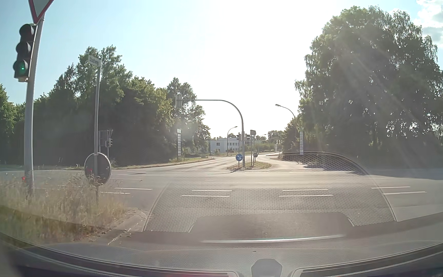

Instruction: Follow the waypoints while adhering to traffic rules and regulations

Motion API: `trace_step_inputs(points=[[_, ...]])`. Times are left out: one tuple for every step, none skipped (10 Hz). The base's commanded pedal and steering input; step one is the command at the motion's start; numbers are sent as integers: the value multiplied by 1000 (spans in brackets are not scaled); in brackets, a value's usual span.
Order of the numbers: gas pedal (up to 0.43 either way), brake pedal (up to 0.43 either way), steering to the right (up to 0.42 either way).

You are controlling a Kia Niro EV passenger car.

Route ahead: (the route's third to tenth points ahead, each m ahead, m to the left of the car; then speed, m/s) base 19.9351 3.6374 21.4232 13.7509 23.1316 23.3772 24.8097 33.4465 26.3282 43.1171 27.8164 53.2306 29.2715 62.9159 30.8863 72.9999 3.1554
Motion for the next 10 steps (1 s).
trace_step_inputs(points=[[248,6,31],[248,6,24],[248,6,18],[248,6,15],[260,6,9],[260,6,3],[260,6,-8],[260,6,-26],[260,6,-42],[260,6,-60]])
